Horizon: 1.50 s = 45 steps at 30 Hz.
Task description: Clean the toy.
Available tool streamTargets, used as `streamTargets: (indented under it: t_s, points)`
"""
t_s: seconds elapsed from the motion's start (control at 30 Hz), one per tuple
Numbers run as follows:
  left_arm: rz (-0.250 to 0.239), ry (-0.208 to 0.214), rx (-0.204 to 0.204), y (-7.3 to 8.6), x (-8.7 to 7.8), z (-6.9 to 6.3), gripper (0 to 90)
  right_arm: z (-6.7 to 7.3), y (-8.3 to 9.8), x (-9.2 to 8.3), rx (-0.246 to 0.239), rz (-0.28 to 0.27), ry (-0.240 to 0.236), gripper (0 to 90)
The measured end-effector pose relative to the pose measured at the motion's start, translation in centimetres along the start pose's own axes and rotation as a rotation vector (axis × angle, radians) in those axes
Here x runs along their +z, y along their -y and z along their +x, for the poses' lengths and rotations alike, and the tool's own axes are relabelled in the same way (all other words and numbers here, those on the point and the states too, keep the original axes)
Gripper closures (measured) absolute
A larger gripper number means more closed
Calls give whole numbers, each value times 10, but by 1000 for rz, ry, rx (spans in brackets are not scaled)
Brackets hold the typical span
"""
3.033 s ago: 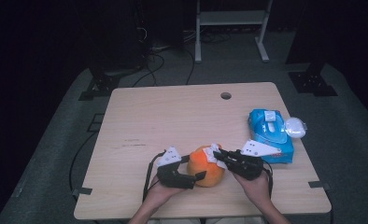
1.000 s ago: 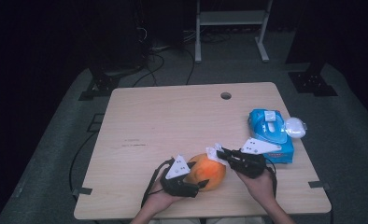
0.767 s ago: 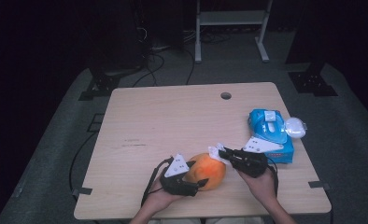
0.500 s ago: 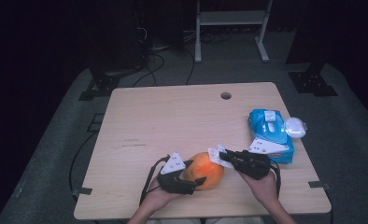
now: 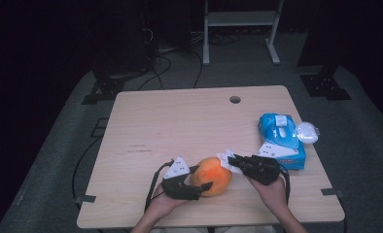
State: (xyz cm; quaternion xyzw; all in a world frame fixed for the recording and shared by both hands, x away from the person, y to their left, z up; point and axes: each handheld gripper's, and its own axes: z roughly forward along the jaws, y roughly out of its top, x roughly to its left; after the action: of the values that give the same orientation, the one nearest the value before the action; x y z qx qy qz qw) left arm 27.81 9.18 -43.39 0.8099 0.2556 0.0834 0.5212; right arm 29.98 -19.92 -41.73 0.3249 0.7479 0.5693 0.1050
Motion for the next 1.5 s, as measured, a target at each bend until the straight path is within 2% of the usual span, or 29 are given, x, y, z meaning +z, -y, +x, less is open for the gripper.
streamTargets:
  t_s: [0.07, 0.13, 0.17, 0.23, 0.3, 0.37, 0.47, 0.53, 0.6, 0.67, 0.73, 0.8, 0.9, 0.97, 1.0, 1.03, 1.07, 1.1, 1.17, 1.27, 1.33, 1.4, 1.47, 1.5]
  points:
    - [-11, -14, 9, -3, -1, -2, 340, -1, 0, -1, 16, -10, 2, 817]
    - [-20, -21, 12, -6, -2, -5, 366, 8, -5, -2, -8, -27, -9, 817]
    - [-24, -19, 23, -9, -2, -6, 375, 12, -7, -2, -11, -39, -32, 817]
    - [-21, -12, 40, -13, -2, -11, 384, 24, -12, 0, -28, -61, -111, 816]
    - [-12, -17, 52, -13, -2, -15, 387, 36, -15, 4, -72, -57, -139, 816]
    - [-20, -15, 40, -13, -3, -14, 389, 33, -13, 7, -73, -46, -127, 816]
    - [-26, -14, 28, -12, -5, -11, 374, 18, -6, 9, -41, -20, -70, 817]
    - [-27, 11, -4, -10, 0, -8, 281, 12, -2, 10, -13, -12, -62, 816]
    - [-25, 44, -25, -7, 3, -4, 180, 15, -2, 11, -47, 4, -37, 816]
    - [-37, 55, -28, -4, 3, 0, 154, 14, -2, 12, -39, 6, -33, 816]
    - [-22, 57, -10, -5, 3, 0, 137, 12, -2, 12, -29, 5, -34, 816]
    - [-17, 38, 13, -4, 3, -1, 149, 14, -3, 11, -23, -2, -40, 816]
    - [-29, -14, 31, -7, 1, -4, 307, 29, -10, 11, -26, -36, -101, 817]
    - [-34, -58, 42, -12, 0, -9, 354, 42, -16, 11, -58, -53, -135, 817]
    - [-41, -70, 44, -13, 0, -11, 368, 51, -19, 12, -94, -60, -148, 817]
    - [-40, -87, 53, -14, -2, -13, 372, 55, -21, 12, -115, -60, -148, 817]
    - [-35, -85, 58, -15, -3, -14, 372, 58, -22, 12, -145, -57, -131, 817]
    - [-28, -76, 60, -15, -4, -14, 367, 57, -22, 12, -149, -52, -123, 818]
    - [-6, -28, 51, -12, -2, -12, 333, 50, -18, 13, -128, -35, -107, 818]
    - [-7, 25, 26, -10, -1, -4, 212, 36, -9, 15, -94, -12, -85, 817]
    - [-12, 28, 4, -8, -1, 3, 156, 32, -9, 13, -94, -11, -58, 817]
    - [24, 16, -18, -4, 3, 9, 82, 27, -9, 10, -79, -15, -42, 817]
    - [18, 22, -31, 0, 6, 11, 90, 26, -10, 9, -70, -15, -38, 817]
    - [21, 12, -25, 0, 6, 10, 132, 27, -11, 9, -71, -17, -39, 817]
